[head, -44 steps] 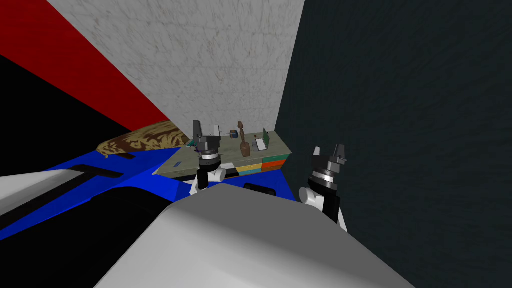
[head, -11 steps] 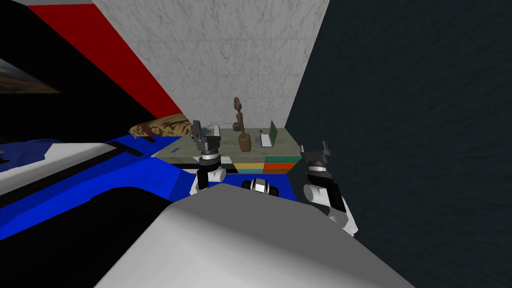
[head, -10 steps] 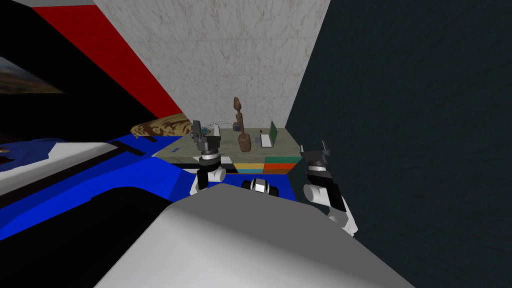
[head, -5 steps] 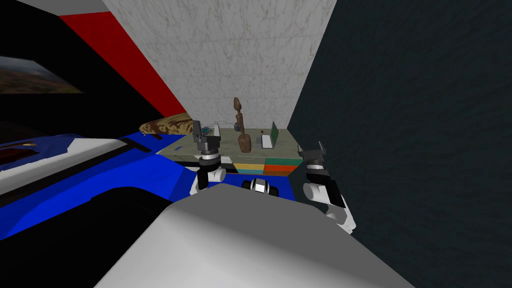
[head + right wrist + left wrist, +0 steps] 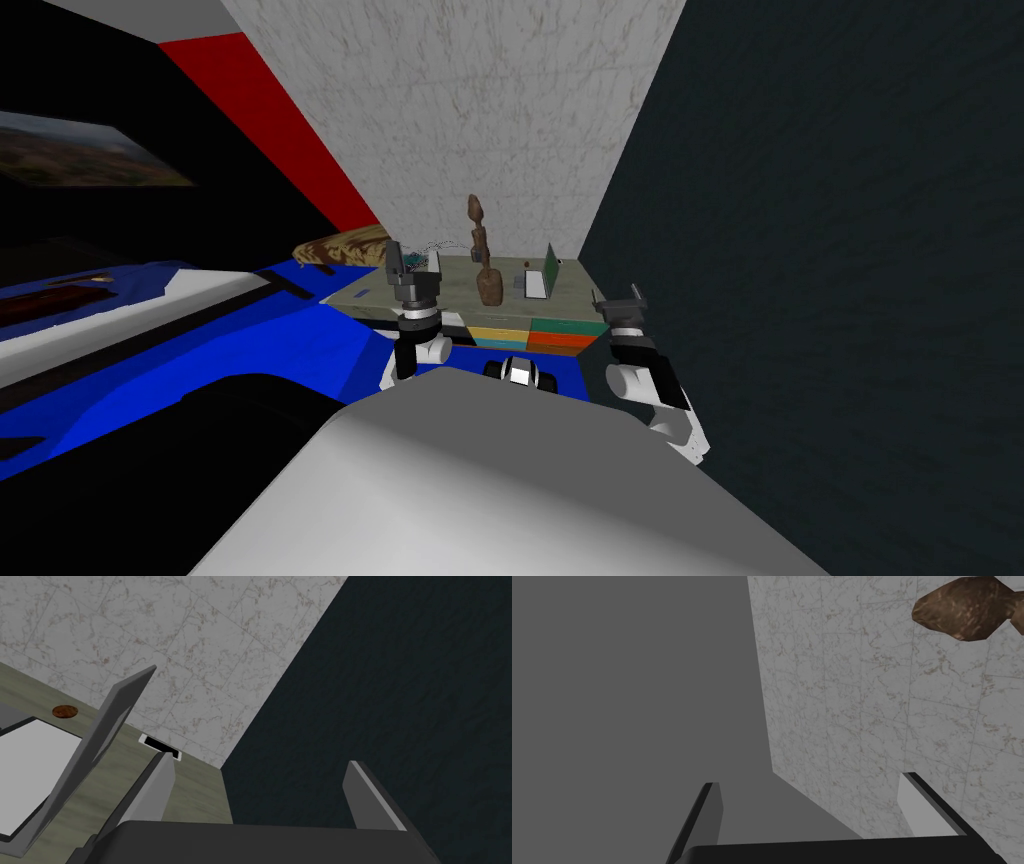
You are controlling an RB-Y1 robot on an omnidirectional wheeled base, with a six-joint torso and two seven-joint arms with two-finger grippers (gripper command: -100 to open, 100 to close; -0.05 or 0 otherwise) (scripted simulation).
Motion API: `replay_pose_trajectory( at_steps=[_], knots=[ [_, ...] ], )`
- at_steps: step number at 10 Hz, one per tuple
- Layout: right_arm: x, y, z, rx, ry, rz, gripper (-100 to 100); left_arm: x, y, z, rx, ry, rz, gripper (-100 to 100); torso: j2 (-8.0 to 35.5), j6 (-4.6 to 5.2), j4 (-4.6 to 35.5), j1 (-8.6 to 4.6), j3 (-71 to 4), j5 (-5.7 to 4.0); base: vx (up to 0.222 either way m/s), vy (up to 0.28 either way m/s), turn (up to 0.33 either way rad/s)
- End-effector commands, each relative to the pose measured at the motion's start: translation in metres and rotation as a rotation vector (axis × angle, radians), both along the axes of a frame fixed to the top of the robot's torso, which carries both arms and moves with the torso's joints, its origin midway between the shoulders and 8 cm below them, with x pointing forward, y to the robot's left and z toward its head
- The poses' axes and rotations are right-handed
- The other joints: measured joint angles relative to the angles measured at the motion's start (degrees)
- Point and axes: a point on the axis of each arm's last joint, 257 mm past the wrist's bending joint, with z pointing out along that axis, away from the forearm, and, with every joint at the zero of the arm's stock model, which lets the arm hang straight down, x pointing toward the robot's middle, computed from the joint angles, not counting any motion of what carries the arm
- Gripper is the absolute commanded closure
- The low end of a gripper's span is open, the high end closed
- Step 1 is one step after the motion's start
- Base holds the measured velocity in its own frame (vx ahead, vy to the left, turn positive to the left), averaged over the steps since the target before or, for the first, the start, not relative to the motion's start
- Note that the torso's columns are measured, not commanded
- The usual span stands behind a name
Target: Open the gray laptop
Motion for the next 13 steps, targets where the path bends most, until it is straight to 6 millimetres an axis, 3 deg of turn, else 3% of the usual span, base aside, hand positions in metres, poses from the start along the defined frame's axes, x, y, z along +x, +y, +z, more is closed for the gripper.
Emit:
replay_pose_trajectory(
  at_steps=[1,13],
  knots=[
    [0.007,0.004,-0.009,0.094,0.043,0.038,-100,0.0,0.0,0.0,0.0,0.0,0.0,0,0.02,0.03,0.0,0.03,0.0,0.01,0.045,-0.055,0.105],
    [0.026,0.023,-0.038,0.47,0.187,0.156,-100,0.0,0.0,0.0,0.0,0.0,0.0,0,0.03,0.02,0.01,0.05,0.01,0.01,0.03,-0.036,0.07]
  ],
)
